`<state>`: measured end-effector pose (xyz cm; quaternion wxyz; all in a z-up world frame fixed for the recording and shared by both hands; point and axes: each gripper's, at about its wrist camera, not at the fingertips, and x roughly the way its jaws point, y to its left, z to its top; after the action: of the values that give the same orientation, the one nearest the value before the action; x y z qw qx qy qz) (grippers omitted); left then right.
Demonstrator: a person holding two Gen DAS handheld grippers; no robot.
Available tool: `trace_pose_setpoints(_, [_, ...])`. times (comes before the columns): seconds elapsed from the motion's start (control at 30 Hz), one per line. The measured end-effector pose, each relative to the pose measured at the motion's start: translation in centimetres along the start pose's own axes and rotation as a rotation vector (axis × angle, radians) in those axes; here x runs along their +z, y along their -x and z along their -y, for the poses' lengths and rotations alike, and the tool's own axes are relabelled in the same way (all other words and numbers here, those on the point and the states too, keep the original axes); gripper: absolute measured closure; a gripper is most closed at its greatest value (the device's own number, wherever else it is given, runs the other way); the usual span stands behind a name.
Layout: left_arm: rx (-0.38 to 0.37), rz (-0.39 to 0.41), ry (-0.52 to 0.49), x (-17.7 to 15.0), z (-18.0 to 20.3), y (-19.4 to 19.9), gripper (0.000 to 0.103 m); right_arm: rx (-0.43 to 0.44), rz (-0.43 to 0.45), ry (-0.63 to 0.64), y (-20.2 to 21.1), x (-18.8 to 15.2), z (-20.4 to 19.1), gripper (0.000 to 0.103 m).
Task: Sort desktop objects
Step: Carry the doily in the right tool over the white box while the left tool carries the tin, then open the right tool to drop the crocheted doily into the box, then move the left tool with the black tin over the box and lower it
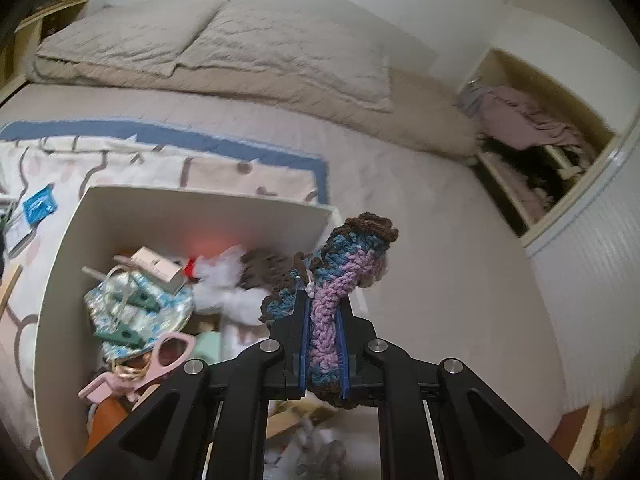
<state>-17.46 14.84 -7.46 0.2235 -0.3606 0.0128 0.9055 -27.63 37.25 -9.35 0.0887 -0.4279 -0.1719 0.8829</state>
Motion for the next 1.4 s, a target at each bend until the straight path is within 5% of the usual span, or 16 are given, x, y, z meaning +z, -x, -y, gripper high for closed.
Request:
trace_pose_setpoints(0.63, [-0.078,-0.013,-0.027,0.9,2.7,-3.2,0.053,-0.002,-0.096,-0.020,-4.1,-0.9,1.3,0.091])
trace_pose_setpoints(0.7, [-0.086,-0.014,-0.025,1.0,2.9,-3.5,0.053,-0.008,-0.083,-0.010,-4.0,-0.9,1.2,0.087])
trace_pose_setpoints(0.77, [-0.094,-0.015,-0.024,1.0,3.2,-3.7,0.053,-0.004,-0.074,0.000,-3.8,-0.9,1.1,0.062])
trace_pose_setpoints(0.83, [-0.099,-0.016,-0.028,1.1,3.6,-4.0,0.053,0.005,-0.066,0.009,-3.7,-0.9,0.9,0.055])
trace_pose_setpoints(1.13, [-0.122,-0.020,-0.046,1.4,5.6,-5.2,0.053,0.008,-0.002,0.004,-2.2,-0.4,1.2,0.055])
trace_pose_setpoints(1.4, [-0.147,-0.013,-0.052,2.4,7.4,-6.5,0.053,0.093,0.063,-0.155,-0.3,0.3,4.0,0.055])
